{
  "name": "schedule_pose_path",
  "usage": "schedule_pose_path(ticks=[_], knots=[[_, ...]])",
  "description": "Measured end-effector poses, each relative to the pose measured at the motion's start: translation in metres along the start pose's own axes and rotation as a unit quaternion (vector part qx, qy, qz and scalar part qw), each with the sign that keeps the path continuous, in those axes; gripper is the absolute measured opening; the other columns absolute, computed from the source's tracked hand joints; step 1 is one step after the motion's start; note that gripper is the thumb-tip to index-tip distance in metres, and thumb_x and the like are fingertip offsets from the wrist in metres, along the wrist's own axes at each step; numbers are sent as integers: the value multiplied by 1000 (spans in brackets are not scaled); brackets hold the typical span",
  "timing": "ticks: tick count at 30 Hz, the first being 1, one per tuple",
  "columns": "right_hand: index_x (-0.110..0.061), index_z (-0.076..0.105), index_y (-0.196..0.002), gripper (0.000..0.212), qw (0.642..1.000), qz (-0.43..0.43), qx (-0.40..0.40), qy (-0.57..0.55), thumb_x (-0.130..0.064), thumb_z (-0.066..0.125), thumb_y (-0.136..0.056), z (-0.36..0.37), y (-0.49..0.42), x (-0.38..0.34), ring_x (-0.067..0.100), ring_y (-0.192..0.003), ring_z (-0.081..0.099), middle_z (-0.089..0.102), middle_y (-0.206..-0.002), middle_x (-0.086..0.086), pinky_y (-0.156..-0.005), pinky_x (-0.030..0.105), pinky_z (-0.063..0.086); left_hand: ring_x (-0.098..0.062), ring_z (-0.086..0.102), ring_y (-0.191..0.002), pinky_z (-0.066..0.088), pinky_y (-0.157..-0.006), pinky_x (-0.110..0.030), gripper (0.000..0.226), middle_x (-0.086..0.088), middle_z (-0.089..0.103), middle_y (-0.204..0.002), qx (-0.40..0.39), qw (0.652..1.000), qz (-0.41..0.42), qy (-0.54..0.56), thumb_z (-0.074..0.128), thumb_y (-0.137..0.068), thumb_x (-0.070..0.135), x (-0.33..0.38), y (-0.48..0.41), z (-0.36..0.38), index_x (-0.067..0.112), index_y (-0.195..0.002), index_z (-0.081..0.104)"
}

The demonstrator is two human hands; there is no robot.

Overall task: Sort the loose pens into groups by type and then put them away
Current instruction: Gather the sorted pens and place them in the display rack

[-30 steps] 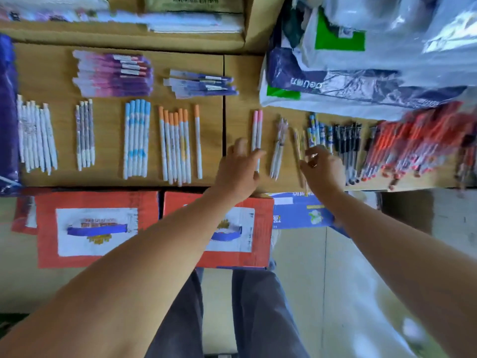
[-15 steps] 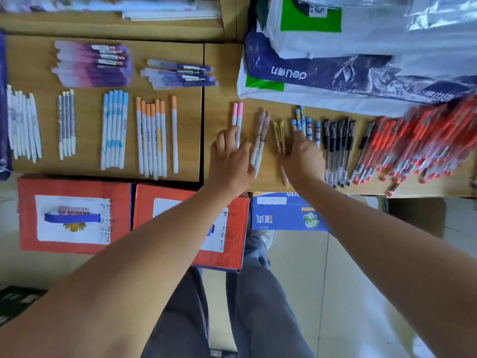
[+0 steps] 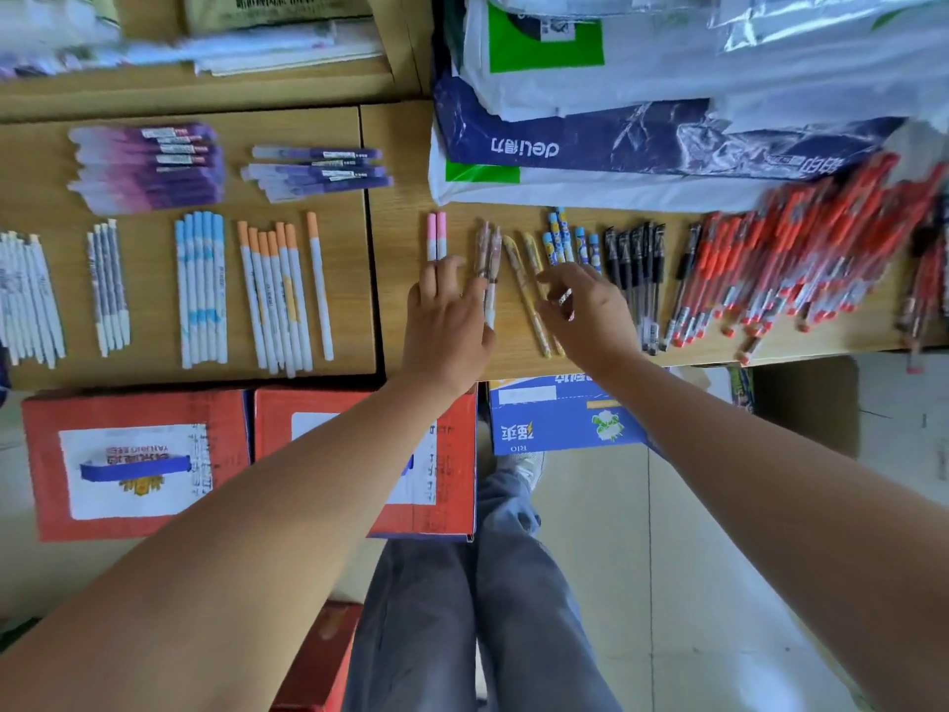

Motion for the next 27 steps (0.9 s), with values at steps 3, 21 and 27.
schedule_pose_path(ticks=[3,21,27], knots=[[-12,66,-109,22,999,31,30,-17,-13,61,-88,-15,12,14,13,-66,57,64,-89,0,-62,27,47,-32,41,-120,36,-98,-42,40,-13,45,-129,9,999,40,7,60,-78,17,13,-4,-9,12,-118,58],[-31,38,-143,58,985,138,8,100,-22,61,-90,-142,66,182,32,-139,23,12,-158,6,-99,47,42,-26,40,-127,36,-105,-40,42,-6,45,-141,-116,975,189,28,54,-90,17,214,-41,30,16,-132,53],[-37,30,-145,63,979,40,-82,183,-24,57,-89,-157,57,202,30,-138,22,3,-158,5,-106,46,37,-27,44,-120,45,-97,-40,46,-9,47,-133,-111,987,116,-29,53,-89,22,246,-54,48,10,-133,47]])
Point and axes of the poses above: each hand's wrist, its own y-axis away from the middle knuckle, its own z-axis out of the palm, x = y × z, the point moved 5 cm from there along -y, towards the middle knuckle
